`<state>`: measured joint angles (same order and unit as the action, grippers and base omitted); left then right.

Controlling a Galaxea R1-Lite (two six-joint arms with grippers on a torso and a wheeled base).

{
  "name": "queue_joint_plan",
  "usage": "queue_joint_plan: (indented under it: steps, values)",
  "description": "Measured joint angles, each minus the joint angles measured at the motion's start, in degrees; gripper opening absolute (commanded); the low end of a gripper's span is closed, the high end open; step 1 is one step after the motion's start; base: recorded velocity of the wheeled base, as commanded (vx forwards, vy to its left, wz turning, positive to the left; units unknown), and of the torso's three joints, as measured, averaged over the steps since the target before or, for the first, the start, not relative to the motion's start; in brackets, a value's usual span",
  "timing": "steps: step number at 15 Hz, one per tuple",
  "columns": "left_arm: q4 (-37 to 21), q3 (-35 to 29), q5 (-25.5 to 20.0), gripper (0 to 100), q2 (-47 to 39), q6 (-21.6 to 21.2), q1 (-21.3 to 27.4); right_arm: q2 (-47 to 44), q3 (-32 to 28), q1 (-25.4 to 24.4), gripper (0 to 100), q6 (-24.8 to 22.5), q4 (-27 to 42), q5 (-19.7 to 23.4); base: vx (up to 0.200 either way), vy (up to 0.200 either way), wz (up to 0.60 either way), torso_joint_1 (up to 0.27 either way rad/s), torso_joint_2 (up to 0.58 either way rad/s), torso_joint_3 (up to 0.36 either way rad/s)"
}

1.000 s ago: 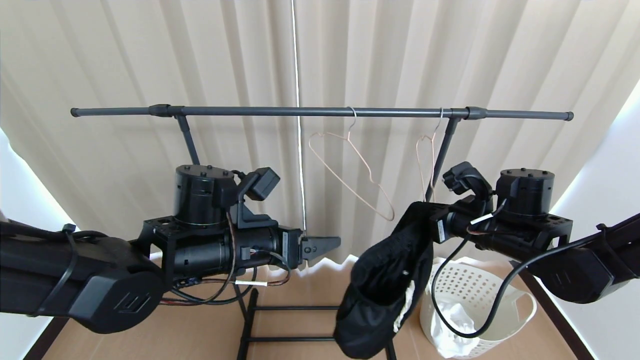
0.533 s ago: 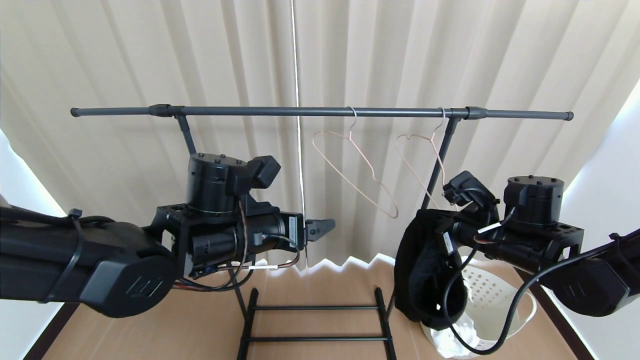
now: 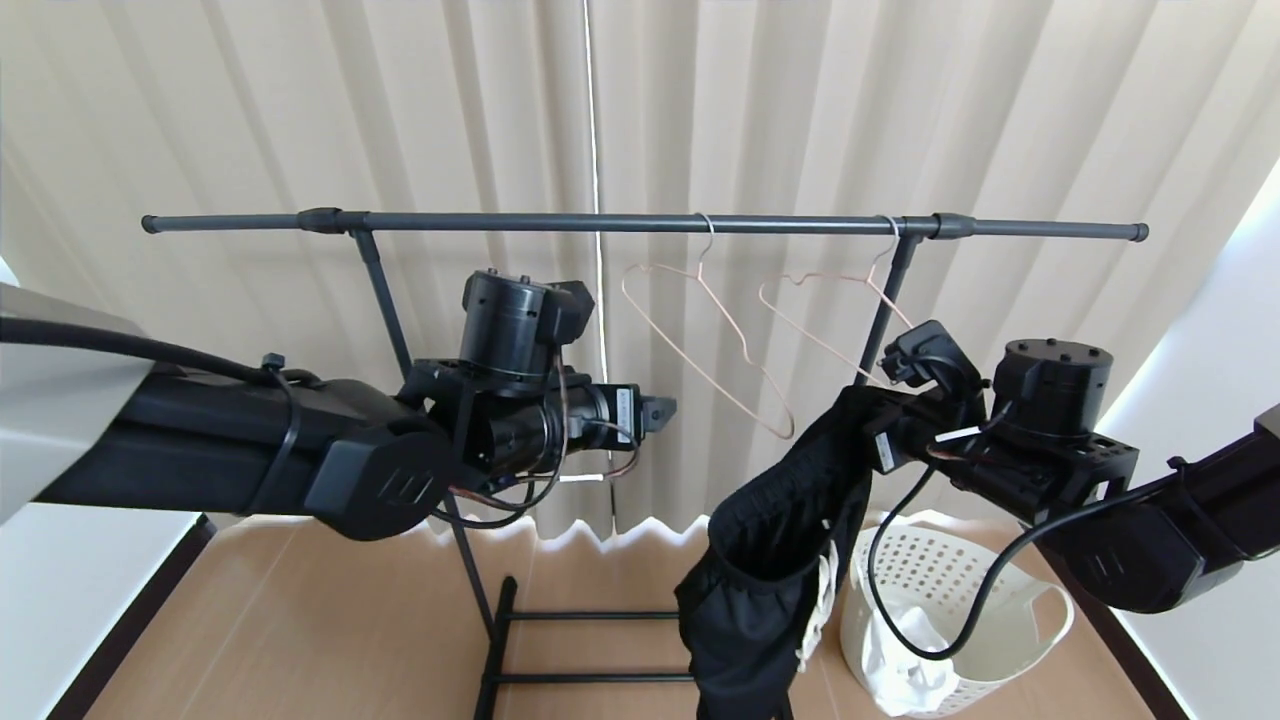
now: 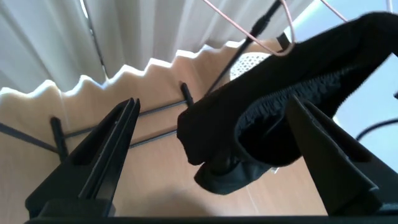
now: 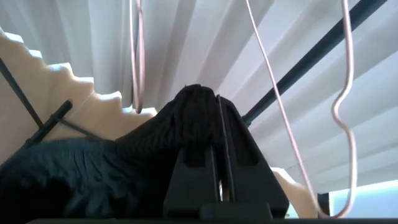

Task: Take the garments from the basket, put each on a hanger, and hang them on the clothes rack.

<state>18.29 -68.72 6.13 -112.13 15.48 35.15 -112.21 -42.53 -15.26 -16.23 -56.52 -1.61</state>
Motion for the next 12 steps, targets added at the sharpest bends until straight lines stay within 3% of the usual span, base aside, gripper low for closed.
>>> queue_joint_plan:
  steps: [5,8,12]
  values:
    - [-4.33,-10.36,2.84,100,-5.75,-0.11,-0.01,-0.88,0.34,1.60,0,-2.29,-0.13,0.09,0.000,0.000,0.00,0.000,0.00,0.000]
    - [-12.32,-16.34,3.99,100,-8.40,-0.24,0.11,0.04,1.68,3.39,0,-5.23,-0.15,0.50,0.000,0.000,0.00,0.000,0.00,0.000]
    - [-12.85,-18.05,4.05,100,-9.34,-1.72,0.88,0.61,1.99,4.30,0,-5.74,-0.15,0.52,0.000,0.000,0.00,0.000,0.00,0.000]
